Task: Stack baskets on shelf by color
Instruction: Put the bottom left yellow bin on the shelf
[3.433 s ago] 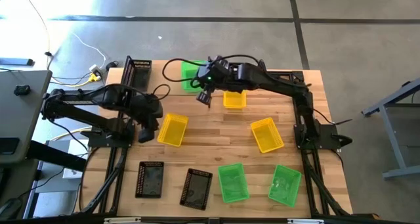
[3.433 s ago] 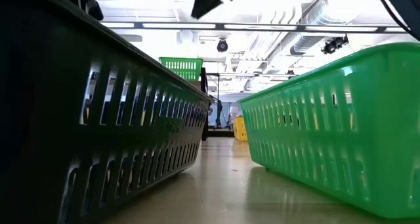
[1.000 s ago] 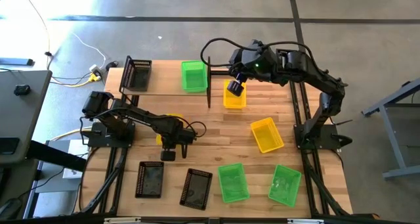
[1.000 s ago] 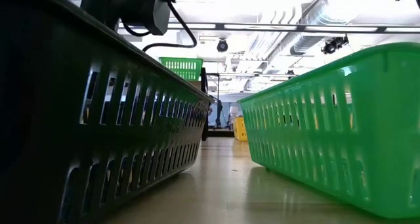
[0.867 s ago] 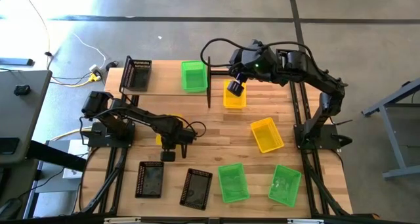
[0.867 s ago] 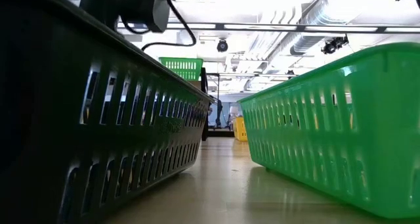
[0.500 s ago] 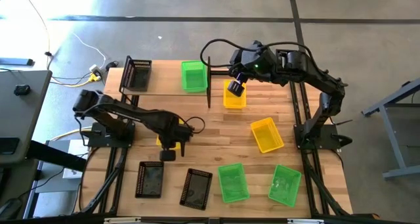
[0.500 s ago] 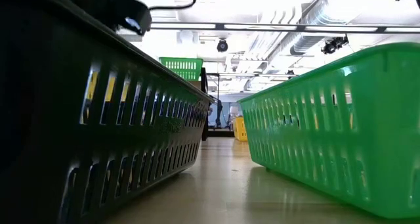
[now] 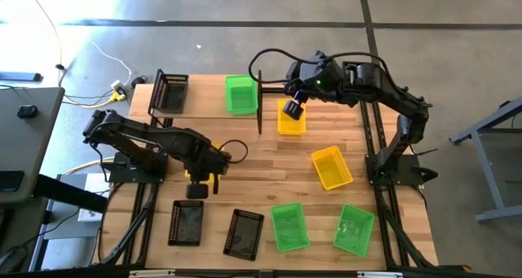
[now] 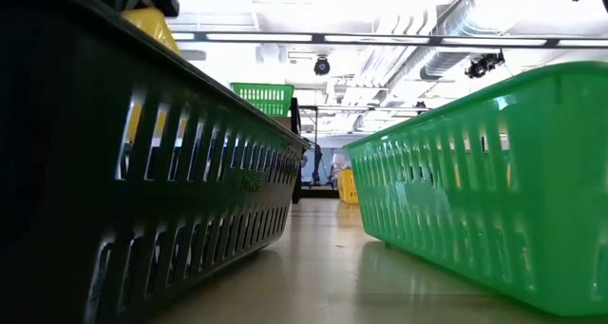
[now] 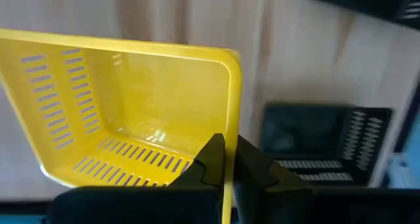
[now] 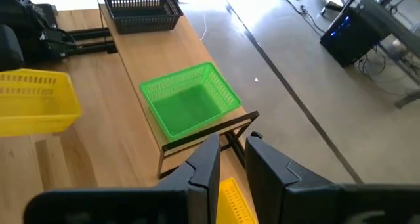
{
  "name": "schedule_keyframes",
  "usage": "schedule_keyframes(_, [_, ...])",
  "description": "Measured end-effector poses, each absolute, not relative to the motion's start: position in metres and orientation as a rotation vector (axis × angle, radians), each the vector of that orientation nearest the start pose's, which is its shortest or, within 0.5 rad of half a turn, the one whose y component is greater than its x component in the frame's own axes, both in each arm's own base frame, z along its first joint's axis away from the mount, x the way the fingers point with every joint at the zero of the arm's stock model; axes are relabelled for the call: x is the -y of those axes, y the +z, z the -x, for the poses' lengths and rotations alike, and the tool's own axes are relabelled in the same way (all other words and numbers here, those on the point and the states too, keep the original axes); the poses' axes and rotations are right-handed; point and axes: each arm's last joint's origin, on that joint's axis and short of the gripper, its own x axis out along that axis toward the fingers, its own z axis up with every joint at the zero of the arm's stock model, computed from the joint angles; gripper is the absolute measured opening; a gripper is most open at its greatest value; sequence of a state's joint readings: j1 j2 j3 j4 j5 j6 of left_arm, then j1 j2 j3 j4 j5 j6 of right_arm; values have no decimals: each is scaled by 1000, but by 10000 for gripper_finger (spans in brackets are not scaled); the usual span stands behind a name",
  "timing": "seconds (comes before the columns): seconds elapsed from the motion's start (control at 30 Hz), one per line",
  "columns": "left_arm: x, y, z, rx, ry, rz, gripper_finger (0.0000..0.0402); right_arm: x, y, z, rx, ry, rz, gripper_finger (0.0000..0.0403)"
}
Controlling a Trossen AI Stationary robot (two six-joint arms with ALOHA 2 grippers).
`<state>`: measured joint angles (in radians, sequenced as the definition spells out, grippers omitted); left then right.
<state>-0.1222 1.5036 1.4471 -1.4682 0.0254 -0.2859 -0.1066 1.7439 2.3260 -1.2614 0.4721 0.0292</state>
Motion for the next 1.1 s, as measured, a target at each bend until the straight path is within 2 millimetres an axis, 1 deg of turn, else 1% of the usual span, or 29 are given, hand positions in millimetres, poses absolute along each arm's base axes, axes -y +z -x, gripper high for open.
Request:
schedule_keyframes(0.2, [29,340,-251,-1465,175,55,3,46,488,-306,-680,-573,73,57])
schedule_keyframes(0.37, [19,354,-249,-1430,275,-33,4,46,487,-305,-686,-583,46,57])
schedule_keyframes(0.53, [2,361,-250,-1409,324,-87,4,46,487,-304,-687,-587,34,57])
schedule_keyframes(0.83, [-37,362,-247,-1440,419,-173,5,46,486,-304,-687,-596,8,57])
schedule_keyframes(0.93, [-48,366,-241,-1444,440,-188,5,46,485,-303,-696,-598,3,57])
schedule_keyframes(1.1, [-61,374,-228,-1430,460,-184,5,45,485,-303,-698,-604,-13,57])
